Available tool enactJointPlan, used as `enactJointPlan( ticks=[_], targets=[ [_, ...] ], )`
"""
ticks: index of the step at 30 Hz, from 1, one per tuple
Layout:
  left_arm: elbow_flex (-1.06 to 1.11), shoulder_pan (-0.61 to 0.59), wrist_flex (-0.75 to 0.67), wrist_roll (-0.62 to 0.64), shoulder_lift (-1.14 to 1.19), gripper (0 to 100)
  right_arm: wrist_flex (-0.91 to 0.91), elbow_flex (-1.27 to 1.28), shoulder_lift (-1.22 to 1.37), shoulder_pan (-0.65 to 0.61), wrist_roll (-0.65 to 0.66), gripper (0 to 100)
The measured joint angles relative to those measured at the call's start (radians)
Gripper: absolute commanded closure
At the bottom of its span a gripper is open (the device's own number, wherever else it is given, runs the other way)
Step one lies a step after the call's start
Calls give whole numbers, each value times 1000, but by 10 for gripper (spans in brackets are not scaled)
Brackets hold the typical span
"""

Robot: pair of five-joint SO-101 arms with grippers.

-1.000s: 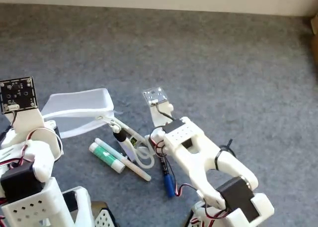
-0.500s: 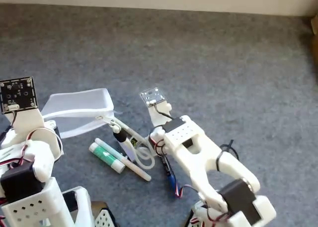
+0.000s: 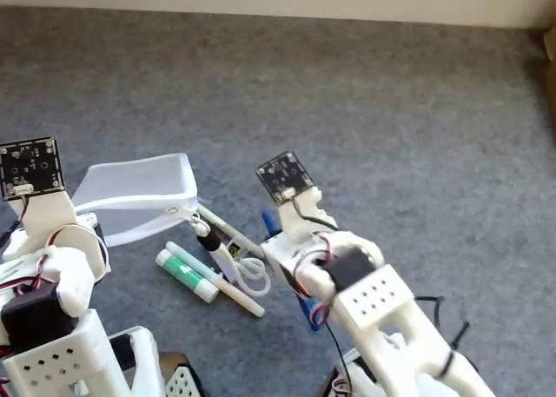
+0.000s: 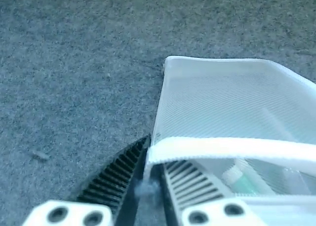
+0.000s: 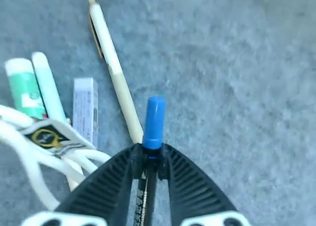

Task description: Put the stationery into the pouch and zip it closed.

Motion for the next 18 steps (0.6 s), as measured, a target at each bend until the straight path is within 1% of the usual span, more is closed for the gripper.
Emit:
enactJointPlan(
  ticks=[7,10,13,18],
  targets=[
    [5,0,0,0,0,993,94,3,-275,0,0,993],
    [5,0,0,0,0,993,94,3,-376,0,-37,993],
    [5,0,0,0,0,993,94,3,-448,0,-60,993],
    [5,0,0,0,0,993,94,3,-516,0,-63,993]
  ],
)
